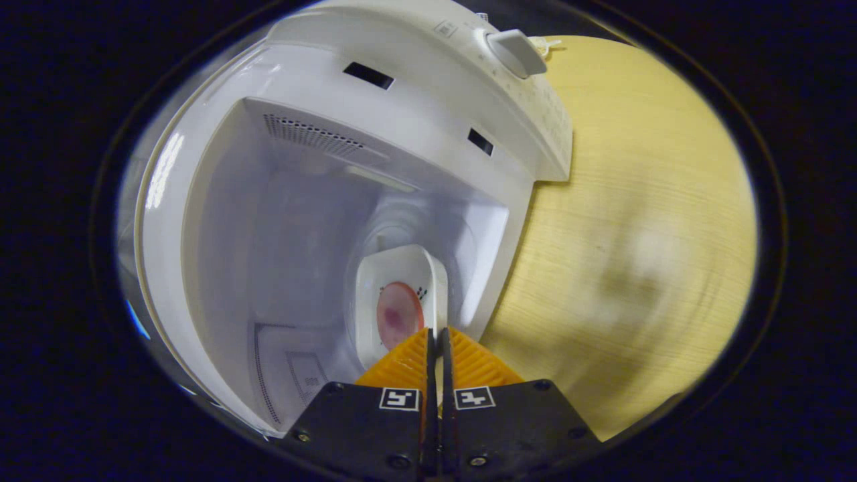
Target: Open the microwave oven with the left hand, put the food in, and close the microwave oven.
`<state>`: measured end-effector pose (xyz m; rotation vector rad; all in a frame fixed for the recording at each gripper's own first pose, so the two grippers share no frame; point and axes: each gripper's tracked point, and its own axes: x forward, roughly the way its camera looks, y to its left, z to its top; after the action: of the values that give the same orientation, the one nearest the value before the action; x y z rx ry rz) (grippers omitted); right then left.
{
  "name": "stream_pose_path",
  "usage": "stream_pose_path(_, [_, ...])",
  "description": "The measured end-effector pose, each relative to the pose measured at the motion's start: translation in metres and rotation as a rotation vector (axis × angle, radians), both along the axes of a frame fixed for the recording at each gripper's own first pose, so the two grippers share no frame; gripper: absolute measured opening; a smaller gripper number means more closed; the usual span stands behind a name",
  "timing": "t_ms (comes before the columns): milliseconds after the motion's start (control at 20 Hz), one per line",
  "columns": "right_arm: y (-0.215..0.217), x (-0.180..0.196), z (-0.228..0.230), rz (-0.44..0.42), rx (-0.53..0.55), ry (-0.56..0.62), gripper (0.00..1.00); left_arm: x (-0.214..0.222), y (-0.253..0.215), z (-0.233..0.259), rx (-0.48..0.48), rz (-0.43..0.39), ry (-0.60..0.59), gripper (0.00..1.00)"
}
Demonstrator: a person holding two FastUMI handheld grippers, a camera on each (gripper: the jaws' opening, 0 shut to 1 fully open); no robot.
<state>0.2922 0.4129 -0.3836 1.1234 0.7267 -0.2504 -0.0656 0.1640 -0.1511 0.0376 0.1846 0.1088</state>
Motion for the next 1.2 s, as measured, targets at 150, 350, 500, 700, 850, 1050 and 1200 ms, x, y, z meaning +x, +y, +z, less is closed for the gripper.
stream_pose_path(150, [-0.006,0.011,0.0,-0.004,-0.05,-0.035,0.07,0.004,-0.003,0.0,0.0,-0.001,0.008,0.92])
stream_pose_path(350, [-0.008,0.023,0.004,-0.016,-0.061,-0.097,0.07,0.005,-0.011,-0.002,0.006,-0.019,0.009,0.92])
stream_pose_path(500, [-0.012,0.028,0.006,-0.023,-0.057,-0.138,0.01,0.005,-0.011,-0.005,0.0,-0.016,0.011,0.82])
stream_pose_path(700, [-0.012,0.028,0.011,0.029,-0.085,-0.202,0.04,0.002,-0.009,-0.007,-0.023,-0.008,0.019,0.92])
stream_pose_path(850, [-0.011,0.015,0.021,0.057,-0.099,-0.232,0.29,-0.001,-0.003,-0.007,-0.013,0.015,0.012,0.93])
stream_pose_path(1050, [-0.021,0.001,0.034,0.1,-0.232,-0.288,0.69,-0.006,-0.003,-0.007,-0.019,0.02,0.006,0.92])
stream_pose_path(1200, [-0.035,-0.005,0.047,0.142,-0.375,-0.339,0.81,-0.01,0.001,-0.007,-0.026,0.032,0.0,0.92])
